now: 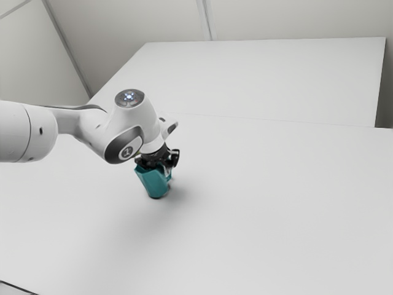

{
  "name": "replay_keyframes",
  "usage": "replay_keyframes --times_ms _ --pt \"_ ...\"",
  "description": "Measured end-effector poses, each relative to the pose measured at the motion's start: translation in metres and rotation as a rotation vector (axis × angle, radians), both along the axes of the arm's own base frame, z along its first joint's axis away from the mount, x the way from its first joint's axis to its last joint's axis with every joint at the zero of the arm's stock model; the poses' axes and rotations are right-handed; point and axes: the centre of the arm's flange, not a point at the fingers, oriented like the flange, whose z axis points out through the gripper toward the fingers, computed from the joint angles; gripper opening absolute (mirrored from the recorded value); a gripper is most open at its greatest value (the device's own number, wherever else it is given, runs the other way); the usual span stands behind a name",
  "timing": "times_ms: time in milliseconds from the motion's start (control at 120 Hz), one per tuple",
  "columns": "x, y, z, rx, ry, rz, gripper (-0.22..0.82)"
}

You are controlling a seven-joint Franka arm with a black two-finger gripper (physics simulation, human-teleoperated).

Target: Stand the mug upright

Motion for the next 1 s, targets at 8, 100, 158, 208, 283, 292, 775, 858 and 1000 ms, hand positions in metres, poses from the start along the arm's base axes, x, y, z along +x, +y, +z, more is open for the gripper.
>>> replay_keyframes --times_ms 8,100,158,208,283,292,775,858,1000 --pt "0.0 0.0 0.0 0.0 -0.001 0.0 0.06" --pt "-0.001 -0.005 0.008 0.003 -0.012 0.002 0.25" --pt "-0.001 -0.009 0.015 0.006 -0.02 0.002 0.33" --pt "-0.003 -0.012 0.021 0.011 -0.026 0.003 0.39" --pt "-0.005 -0.016 0.032 0.018 -0.037 0.006 0.45" --pt "-0.005 -0.016 0.033 0.019 -0.038 0.006 0.46" --pt "0.02 -0.035 0.166 -0.016 -0.026 0.014 0.59" --pt "0.021 -0.036 0.196 -0.013 0.003 -0.014 0.59" --pt "0.019 -0.035 0.237 0.007 0.044 -0.077 0.6"
